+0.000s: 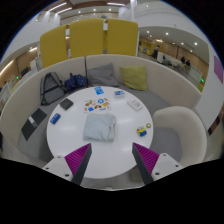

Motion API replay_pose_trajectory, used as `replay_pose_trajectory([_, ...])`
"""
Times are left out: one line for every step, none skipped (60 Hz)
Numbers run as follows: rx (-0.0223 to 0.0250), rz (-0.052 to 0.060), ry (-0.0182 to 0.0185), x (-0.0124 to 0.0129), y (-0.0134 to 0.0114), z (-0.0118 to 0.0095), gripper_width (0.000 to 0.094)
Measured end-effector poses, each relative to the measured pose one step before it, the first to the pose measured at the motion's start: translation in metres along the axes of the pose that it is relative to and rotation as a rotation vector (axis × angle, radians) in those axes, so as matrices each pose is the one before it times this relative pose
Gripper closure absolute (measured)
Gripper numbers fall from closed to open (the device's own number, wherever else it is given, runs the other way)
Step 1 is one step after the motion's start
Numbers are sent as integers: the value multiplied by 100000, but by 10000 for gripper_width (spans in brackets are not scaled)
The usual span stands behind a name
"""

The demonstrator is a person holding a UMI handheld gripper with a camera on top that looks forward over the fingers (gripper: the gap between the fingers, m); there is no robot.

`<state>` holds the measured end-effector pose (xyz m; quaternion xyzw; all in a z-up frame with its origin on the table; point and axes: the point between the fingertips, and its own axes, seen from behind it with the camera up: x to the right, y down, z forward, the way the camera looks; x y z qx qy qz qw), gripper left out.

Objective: Fold towel

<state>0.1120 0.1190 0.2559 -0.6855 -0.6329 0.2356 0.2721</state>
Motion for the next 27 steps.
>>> replay_pose_trajectory([-30,-619,105,25,298,-838,70])
replay_pose_trajectory([44,-432,24,147,251,-581,72])
replay_pose_trajectory([99,-397,70,70,275,-613,71])
replay_pose_trajectory([4,-295,-53,18,317,-574,72])
replay_pose_trajectory([-119,-129,-57,52,330,-507,70])
replay_pose_trajectory([-159,34,-97,5,319,-428,70])
replay_pose_trajectory([-140,113,-85,-20,273,-379,69])
replay_pose_trajectory([-28,120,-67,-54,201,-348,71])
replay_pose_trajectory([42,99,-135,-10,183,-245,70])
replay_pose_trajectory([56,25,-195,-24,174,-190,67])
replay_pose_trajectory([10,-30,-297,-19,133,-151,67])
replay_pose_trajectory([6,-35,-362,-59,138,-88,69])
replay_pose_trajectory([-105,-42,-382,-174,177,-59,70])
replay_pose_trajectory([-122,-185,-271,-64,111,14,71])
replay_pose_trajectory([-66,-460,-148,-56,66,56,71])
replay_pose_trajectory([29,-658,-59,-47,39,34,66])
replay_pose_trajectory([76,-626,-86,-33,39,68,66])
replay_pose_trajectory([-26,-216,-225,-54,2,32,71])
replay_pose_trajectory([15,-97,-68,-34,-26,15,70])
replay_pose_trajectory([366,-98,85,30,66,-71,68])
replay_pose_trajectory([460,-41,23,45,-139,-10,65])
replay_pose_trajectory([554,-81,60,24,-257,27,70])
replay_pose_trajectory([593,-235,123,62,-219,-14,69])
replay_pose_trajectory([535,-223,94,55,-192,-26,71])
replay_pose_trajectory([521,-128,15,51,-210,-21,70])
replay_pose_trajectory([385,-44,-65,32,-201,-20,69])
replay_pose_trajectory([235,33,-189,-5,-150,21,70])
